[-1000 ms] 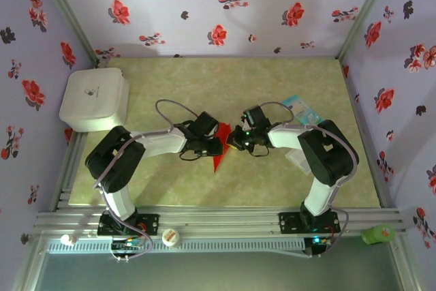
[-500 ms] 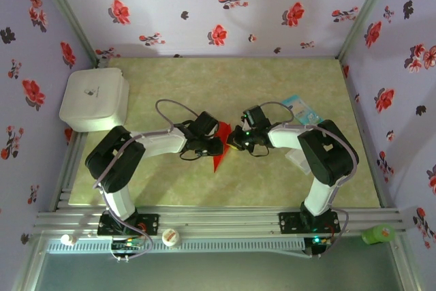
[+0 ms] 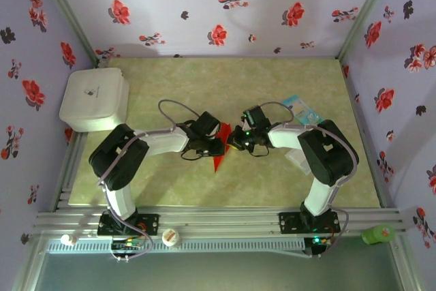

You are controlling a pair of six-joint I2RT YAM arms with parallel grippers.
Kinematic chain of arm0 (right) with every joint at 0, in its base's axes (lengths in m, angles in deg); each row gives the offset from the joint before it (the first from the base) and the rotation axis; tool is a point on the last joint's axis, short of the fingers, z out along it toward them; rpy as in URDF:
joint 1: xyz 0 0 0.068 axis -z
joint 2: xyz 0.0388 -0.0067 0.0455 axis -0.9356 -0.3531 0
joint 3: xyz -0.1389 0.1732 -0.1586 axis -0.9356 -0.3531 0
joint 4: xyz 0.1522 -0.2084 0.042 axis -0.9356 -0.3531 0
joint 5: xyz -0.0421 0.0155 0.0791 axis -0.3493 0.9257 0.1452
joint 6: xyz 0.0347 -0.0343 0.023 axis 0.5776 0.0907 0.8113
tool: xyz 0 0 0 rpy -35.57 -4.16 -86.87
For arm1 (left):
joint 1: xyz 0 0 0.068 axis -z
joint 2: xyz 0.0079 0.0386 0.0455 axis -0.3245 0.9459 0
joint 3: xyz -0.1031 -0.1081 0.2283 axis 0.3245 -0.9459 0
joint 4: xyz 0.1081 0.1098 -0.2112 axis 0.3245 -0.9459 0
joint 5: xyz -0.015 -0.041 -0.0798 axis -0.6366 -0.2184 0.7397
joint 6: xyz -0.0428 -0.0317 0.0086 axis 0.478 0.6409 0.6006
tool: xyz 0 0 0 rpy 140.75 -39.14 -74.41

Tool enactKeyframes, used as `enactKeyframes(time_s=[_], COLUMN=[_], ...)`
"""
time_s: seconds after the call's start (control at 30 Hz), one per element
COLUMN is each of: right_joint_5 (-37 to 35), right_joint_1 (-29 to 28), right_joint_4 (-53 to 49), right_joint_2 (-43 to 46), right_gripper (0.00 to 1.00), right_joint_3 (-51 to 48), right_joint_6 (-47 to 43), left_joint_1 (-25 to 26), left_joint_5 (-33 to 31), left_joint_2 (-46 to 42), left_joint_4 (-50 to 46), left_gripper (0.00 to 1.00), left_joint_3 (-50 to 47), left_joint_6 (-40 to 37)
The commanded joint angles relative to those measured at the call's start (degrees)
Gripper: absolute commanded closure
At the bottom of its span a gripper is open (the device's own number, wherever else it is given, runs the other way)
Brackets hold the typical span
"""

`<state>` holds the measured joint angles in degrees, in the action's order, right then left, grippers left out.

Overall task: Fold a paper plane with a square sheet of paper (pick it up from the middle)
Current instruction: Move the paper plane to the top-center of the table.

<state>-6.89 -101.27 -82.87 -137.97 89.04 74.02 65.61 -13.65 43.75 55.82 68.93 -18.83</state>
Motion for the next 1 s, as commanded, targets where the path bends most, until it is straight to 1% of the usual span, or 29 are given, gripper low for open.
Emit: enactKeyframes(time_s=[0.0,0.27,0.4,0.5,0.6,0.7,0.87,0.97], right_joint_5=[-0.7,-0.8,-0.6,-0.7,-0.5,-1.5,-4.3,-4.5], right_joint_1=[-0.2,-0.1,-0.1,0.0,0.7,2.1,5.7,7.5], right_joint_4=[0.0,0.1,0.0,-0.2,-0.6,-3.1,-5.9,-6.0], right_joint_2=[-0.4,-0.4,-0.2,0.4,1.8,4.5,10.0,11.9], right_gripper=[0.90,0.89,0.87,0.84,0.79,0.67,0.61,0.60], right_joint_3=[-0.4,-0.4,-0.4,-0.4,-0.5,-0.7,-3.2,-5.0], right_joint_6=[-1.0,-0.9,-1.0,-1.2,-1.8,-3.1,-4.5,-4.3], left_joint_1=[0.7,0.7,0.7,0.7,0.7,0.7,0.7,0.7], left_joint_5=[1.0,0.9,0.5,-1.3,-4.3,-7.9,-15.8,-18.0], left_joint_2=[1.1,2.1,2.3,1.3,-0.4,-2.0,-3.0,-2.5], left_joint_4=[-0.9,-1.6,-2.3,-3.2,-4.2,-7.4,-14.9,-17.6], left_gripper=[0.78,0.81,0.86,0.89,0.91,0.93,0.92,0.92], left_joint_3=[1.5,2.0,2.2,2.3,2.0,2.6,5.1,6.4], left_joint_6=[-1.5,-1.8,-1.8,-1.7,-1.3,-1.4,-1.3,-2.2])
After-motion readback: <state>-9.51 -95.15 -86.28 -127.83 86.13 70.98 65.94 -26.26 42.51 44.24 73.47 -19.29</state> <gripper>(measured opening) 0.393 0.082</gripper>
